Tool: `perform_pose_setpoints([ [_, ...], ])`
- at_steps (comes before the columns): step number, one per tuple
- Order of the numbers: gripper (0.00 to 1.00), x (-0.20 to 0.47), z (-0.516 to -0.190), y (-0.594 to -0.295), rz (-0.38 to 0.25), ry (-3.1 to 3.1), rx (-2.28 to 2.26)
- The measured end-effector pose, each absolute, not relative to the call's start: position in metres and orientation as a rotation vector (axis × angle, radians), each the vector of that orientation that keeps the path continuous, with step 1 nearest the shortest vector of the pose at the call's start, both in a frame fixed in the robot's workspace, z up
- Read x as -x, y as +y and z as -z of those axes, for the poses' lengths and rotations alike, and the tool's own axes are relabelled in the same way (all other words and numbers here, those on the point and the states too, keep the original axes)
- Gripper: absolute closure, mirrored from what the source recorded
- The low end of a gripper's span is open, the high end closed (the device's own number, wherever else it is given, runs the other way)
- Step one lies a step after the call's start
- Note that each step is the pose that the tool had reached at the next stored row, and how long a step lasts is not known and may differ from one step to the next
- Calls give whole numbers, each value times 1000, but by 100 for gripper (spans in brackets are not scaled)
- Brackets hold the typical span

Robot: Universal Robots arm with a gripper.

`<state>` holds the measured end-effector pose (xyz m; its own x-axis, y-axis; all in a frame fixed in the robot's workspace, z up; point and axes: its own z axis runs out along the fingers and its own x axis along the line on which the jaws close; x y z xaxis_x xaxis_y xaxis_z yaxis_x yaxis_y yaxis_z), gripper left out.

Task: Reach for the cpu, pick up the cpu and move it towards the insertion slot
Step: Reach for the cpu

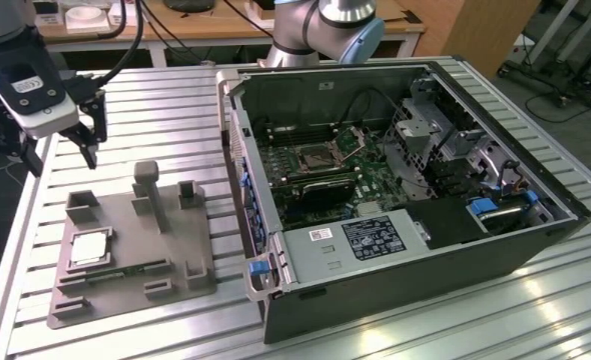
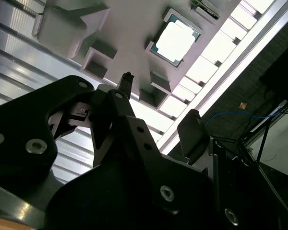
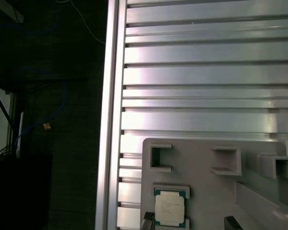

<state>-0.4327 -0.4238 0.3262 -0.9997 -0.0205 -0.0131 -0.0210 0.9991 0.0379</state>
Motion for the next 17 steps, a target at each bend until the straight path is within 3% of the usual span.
perform_pose_setpoints([
  [17, 35, 433, -317, -424, -60, 3128, 32],
])
